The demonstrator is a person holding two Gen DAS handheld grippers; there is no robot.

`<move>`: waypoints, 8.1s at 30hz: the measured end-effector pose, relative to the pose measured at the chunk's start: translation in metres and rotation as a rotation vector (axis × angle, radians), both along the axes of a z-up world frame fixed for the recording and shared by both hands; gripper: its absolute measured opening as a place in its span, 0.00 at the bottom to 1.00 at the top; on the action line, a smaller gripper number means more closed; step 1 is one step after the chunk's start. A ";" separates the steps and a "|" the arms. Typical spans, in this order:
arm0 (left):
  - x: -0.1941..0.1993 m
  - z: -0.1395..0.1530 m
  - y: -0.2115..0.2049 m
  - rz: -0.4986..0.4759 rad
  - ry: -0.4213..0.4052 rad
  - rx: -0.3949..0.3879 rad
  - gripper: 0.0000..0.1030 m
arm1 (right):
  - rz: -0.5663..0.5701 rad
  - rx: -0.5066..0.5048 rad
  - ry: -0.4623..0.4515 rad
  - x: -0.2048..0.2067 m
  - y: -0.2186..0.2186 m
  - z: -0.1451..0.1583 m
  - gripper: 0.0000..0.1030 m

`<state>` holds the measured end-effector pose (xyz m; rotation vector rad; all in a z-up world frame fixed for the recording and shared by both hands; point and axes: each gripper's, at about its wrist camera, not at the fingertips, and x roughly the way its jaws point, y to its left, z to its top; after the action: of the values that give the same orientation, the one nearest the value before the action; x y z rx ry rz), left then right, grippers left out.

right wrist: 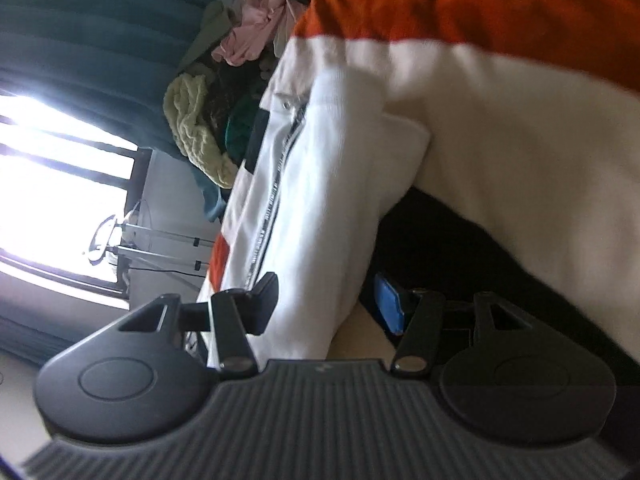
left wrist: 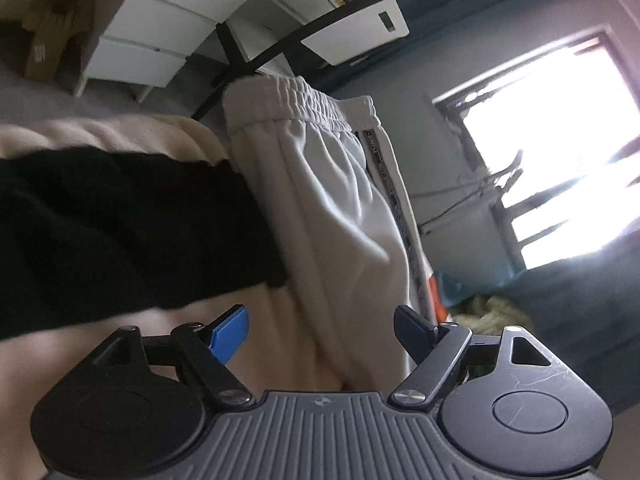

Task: Fold clothes

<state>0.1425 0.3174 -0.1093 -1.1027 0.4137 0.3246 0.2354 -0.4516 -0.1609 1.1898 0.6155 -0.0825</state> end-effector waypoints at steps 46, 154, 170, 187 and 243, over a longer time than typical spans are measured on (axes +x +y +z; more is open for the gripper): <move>-0.162 0.035 0.028 0.196 0.053 0.030 0.31 | -0.184 0.248 0.096 -0.123 -0.075 -0.019 0.23; 0.019 0.009 -0.179 -0.596 0.196 0.431 0.64 | 0.929 -0.756 -0.282 -0.193 0.279 0.108 0.70; 0.084 0.023 -0.197 -0.693 0.015 0.556 0.08 | 0.644 -0.786 -0.247 -0.159 0.257 0.088 0.70; -0.029 0.041 -0.180 -0.718 -0.018 0.320 0.63 | 0.581 -0.834 -0.186 -0.148 0.251 0.079 0.70; -0.121 0.049 -0.179 -0.508 0.126 0.507 0.82 | 0.710 -0.905 -0.101 -0.154 0.269 0.064 0.70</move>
<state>0.0216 0.1381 -0.0607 -0.4580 0.6632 0.0390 0.0812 -0.1823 -0.0966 0.0675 0.7610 0.2779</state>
